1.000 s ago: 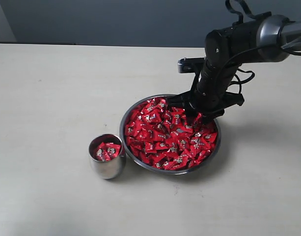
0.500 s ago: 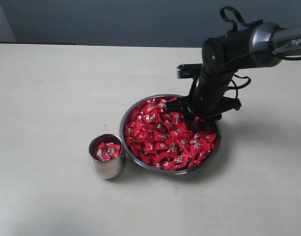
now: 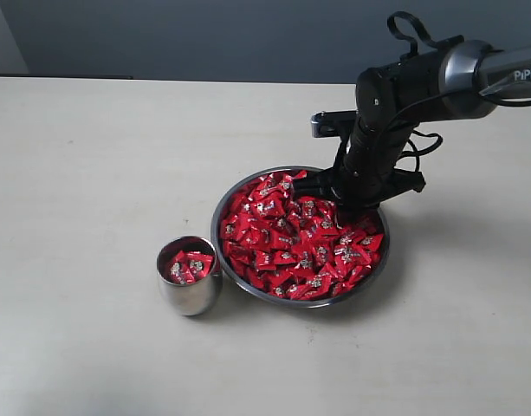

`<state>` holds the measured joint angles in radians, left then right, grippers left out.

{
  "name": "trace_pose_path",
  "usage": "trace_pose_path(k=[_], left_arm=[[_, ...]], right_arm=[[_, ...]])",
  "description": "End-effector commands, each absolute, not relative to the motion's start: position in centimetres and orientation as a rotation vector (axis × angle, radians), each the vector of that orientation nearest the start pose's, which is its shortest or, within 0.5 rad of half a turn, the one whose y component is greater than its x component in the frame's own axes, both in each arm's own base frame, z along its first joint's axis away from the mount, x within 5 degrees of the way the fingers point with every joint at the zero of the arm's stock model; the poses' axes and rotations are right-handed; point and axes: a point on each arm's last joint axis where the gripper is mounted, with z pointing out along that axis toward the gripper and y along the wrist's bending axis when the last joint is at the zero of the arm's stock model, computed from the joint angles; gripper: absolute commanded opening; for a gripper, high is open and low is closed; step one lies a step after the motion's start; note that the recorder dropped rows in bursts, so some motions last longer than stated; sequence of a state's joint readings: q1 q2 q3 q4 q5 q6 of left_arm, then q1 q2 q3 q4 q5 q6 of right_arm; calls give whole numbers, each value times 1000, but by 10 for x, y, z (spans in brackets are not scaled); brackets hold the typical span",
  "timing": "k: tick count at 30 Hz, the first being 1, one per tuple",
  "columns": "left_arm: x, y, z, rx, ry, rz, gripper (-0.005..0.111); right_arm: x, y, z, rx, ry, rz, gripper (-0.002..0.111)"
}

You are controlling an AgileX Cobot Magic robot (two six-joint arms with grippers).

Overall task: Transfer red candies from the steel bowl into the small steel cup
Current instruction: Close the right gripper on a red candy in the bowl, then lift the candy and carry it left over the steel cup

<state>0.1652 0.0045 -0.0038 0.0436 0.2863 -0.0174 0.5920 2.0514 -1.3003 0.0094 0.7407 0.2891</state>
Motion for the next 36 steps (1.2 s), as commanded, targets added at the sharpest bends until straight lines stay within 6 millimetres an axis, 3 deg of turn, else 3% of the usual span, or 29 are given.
trace_pose_path(k=[1,7,11,20,23,27,30,32,34,36], left_arm=[[54,10,187,-136,1765,148,0],[54,10,187,-136,1765,148,0],[54,10,187,-136,1765,148,0],[54,10,187,-136,1765,148,0],[54,10,187,-136,1765,148,0],[54,10,187,-136,1765,148,0],[54,10,187,-136,1765,148,0],[54,10,187,-136,1765,148,0],[54,10,187,-136,1765,148,0],[54,10,187,-136,1765,148,0]], right_arm=[[324,216,129,-472,2961,86,-1],[324,215,134,-482,2952,76,-1],[325,214,147,-488,2909,87,-1],[321,209,199,-497,2765,131,-1],[319,212,218,-653,2647,190,-1],[317,241,255,-834,2460,573,-1],[312,264,275,-1001,2339,767,-1],[306,284,274,-1120,2325,769,-1],[295,309,260,-1308,2321,704,-1],[289,318,251,-1393,2334,679,-1]])
